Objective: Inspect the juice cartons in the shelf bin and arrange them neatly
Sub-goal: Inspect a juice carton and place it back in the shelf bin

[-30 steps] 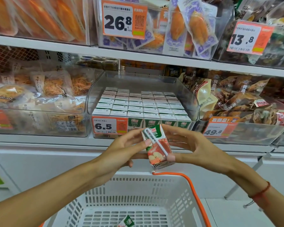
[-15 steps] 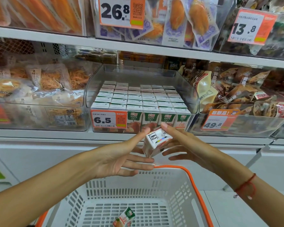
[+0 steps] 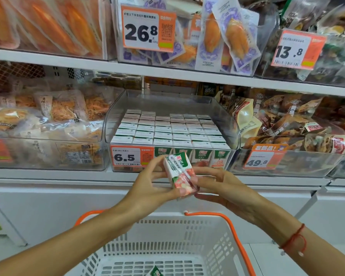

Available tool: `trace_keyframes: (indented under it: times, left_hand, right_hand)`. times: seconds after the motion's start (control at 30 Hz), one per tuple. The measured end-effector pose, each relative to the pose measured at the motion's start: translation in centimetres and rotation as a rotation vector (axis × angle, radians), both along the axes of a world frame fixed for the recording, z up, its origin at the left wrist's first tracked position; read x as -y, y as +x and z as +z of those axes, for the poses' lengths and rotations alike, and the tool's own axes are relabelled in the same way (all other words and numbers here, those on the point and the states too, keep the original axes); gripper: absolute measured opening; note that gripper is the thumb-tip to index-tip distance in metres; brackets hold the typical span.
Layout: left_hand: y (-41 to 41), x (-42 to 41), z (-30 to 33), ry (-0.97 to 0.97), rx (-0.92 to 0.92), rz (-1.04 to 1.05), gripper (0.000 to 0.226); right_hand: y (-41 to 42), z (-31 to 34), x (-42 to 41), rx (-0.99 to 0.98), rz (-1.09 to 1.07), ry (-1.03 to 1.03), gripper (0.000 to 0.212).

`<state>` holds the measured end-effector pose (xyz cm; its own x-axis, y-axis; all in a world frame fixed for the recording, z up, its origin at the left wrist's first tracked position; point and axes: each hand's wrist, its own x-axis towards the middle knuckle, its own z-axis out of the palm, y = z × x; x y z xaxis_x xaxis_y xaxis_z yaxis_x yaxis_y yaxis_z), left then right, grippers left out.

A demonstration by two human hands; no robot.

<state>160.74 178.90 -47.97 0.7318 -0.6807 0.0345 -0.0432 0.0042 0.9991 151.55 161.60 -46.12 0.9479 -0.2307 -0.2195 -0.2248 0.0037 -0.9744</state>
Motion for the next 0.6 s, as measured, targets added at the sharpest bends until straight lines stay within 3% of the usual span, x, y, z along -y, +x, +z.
trace_keyframes:
  times: [0.1,0.2,0.27,0.4,0.5,0.6]
  left_hand:
    - [-0.1,0.1,-0.2,-0.105,0.049,-0.045,0.078]
    - [0.3,0.0,0.4,-0.073,-0.027,-0.048,0.053]
    - [0.6,0.0,1.1,0.022,-0.186,-0.040,0.042]
    - [1.3,-0.1,1.7,0.010,-0.498,-0.061,0.066]
    - [1.5,-0.3,1.6,-0.037,-0.477,-0.049,0.066]
    - [2.0,-0.4,1.6,-0.059,-0.461,-0.043,0.060]
  right_hand:
    - [0.1,0.3,-0.6,0.113,-0.028,-0.130,0.050]
    - [0.0,0.4,-0.9,0.229,-0.153,-0.358,0.043]
    - [-0.1,0.2,-0.9,0.379,-0.265,-0.698,0.043]
    - [-0.5,-0.6,-0.8,0.684,-0.236,-1.420,0.045]
    - [-0.3,-0.8,-0.9,0.834,-0.218,-1.610,0.039]
    - [-0.1,-0.9,-0.7,0.846,-0.187,-1.687,0.038]
